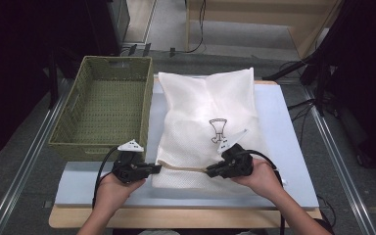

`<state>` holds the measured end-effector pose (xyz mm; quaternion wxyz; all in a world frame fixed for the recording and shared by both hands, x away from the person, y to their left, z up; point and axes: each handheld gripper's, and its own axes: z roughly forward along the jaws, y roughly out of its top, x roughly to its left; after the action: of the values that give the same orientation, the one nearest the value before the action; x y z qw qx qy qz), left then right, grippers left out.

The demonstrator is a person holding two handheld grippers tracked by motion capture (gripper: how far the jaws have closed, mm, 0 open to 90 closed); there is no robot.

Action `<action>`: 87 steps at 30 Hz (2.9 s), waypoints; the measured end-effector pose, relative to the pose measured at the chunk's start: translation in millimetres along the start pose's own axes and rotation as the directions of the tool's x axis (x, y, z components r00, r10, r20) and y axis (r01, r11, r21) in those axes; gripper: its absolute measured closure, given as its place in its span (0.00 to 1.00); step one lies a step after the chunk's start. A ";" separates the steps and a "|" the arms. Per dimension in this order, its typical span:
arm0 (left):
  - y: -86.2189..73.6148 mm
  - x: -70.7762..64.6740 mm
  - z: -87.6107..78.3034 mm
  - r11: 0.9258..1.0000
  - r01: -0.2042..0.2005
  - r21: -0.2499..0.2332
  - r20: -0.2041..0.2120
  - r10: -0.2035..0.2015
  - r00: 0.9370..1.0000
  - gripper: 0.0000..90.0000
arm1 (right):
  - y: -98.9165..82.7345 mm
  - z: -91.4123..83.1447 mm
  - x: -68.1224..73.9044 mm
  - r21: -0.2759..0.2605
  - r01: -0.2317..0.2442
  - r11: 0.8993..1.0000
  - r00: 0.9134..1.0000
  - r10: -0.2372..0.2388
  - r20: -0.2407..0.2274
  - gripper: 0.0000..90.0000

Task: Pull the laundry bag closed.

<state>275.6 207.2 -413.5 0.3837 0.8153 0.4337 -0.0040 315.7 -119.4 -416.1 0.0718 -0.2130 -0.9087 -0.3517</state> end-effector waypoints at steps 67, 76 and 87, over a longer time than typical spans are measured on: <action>2.2 4.1 3.4 0.999 -0.017 0.035 0.018 0.016 1.000 0.96 | -42.6 -41.3 -20.8 -0.020 -0.039 0.999 0.999 0.039 0.028 0.92; 3.2 5.2 3.2 0.999 -0.014 0.039 0.027 0.013 1.000 0.96 | -48.6 -50.9 -22.5 -0.020 -0.049 0.999 0.998 0.050 0.049 0.92; 3.8 6.3 4.3 0.999 -0.018 0.050 0.023 0.017 1.000 0.96 | -61.5 -65.0 -15.2 -0.030 -0.082 0.996 0.993 0.085 0.081 0.92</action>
<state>283.6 207.7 -416.3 0.3677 0.8284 0.4220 -0.0206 301.2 -208.8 -409.5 0.0462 -0.2660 -0.8964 -0.3515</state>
